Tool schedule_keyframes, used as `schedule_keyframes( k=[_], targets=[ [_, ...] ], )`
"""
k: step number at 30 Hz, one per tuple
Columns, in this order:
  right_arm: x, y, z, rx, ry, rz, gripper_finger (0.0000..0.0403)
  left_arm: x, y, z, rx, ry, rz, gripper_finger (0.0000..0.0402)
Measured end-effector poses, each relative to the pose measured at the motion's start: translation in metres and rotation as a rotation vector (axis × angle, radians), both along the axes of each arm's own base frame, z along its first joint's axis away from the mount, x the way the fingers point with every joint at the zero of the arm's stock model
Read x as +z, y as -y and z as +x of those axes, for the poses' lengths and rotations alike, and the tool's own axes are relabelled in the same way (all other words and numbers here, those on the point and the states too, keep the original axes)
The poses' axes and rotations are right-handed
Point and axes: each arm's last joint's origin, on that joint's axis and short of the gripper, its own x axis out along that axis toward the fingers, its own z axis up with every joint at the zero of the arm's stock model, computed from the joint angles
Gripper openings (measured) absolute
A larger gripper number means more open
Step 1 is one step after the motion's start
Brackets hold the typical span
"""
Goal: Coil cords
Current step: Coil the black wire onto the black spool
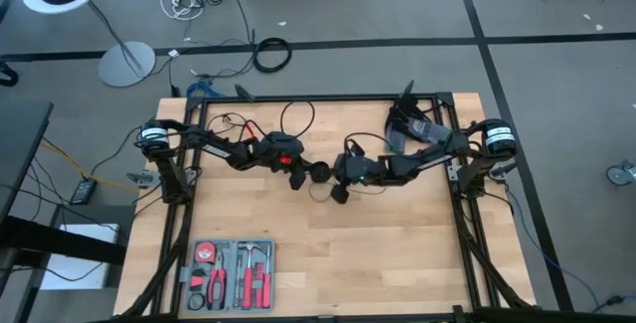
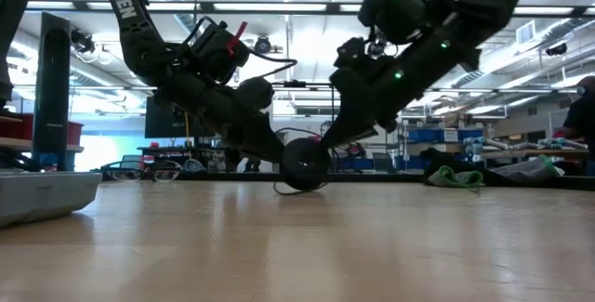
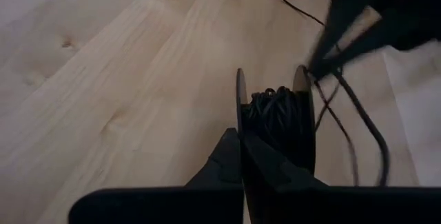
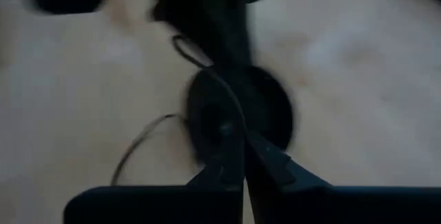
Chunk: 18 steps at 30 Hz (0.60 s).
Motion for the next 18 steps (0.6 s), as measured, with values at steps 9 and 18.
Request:
schedule_keyframes(
  k=[9,18],
  targets=[
    [0.019,0.017,0.007,-0.181,-0.167,-0.082,0.0001,0.0,0.0,0.0,-0.02,0.007,-0.011,0.0],
    [0.015,0.009,-0.003,-0.23,-0.325,0.04,0.0,0.007,-0.011,0.0,0.002,0.056,-0.043,0.0]
  ],
)
